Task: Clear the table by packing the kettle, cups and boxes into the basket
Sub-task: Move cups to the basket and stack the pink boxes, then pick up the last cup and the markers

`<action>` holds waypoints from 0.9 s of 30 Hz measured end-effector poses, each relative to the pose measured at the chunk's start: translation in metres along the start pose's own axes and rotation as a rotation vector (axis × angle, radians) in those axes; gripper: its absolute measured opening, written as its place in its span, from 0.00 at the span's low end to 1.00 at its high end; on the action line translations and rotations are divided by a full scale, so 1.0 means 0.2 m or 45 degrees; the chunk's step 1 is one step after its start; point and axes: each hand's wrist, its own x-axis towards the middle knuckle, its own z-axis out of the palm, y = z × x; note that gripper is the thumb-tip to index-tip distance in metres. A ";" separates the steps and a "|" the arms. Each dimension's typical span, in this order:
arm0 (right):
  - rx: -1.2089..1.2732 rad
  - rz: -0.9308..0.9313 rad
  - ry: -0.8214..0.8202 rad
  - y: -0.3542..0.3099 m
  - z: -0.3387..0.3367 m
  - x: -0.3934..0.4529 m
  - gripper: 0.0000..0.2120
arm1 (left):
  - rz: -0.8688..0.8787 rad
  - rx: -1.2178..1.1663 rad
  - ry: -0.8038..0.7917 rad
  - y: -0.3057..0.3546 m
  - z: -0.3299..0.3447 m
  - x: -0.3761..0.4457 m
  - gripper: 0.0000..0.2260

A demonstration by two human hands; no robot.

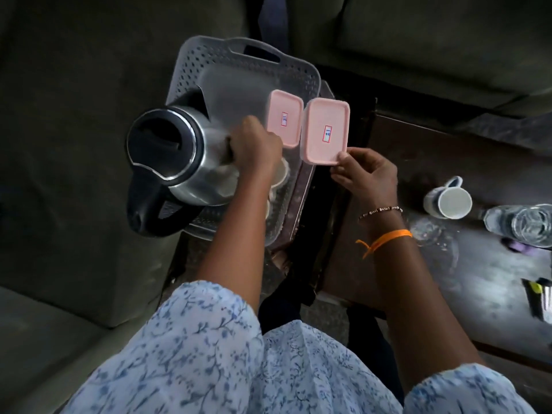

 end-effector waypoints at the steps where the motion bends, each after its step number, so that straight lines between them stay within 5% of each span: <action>1: -0.024 0.002 0.012 0.00 0.03 0.02 0.02 | 0.000 0.001 -0.045 0.00 0.01 0.02 0.14; 8: -0.176 0.016 0.125 0.00 0.19 0.12 0.05 | -0.078 -0.044 -0.183 0.02 0.06 0.07 0.14; 17: -0.316 0.007 0.084 0.06 0.34 0.21 0.04 | -0.063 -0.499 -0.177 0.00 0.02 0.01 0.18; 27: -0.117 0.062 -0.005 0.09 0.12 0.08 0.08 | 0.182 -0.665 0.122 0.01 0.03 -0.33 0.11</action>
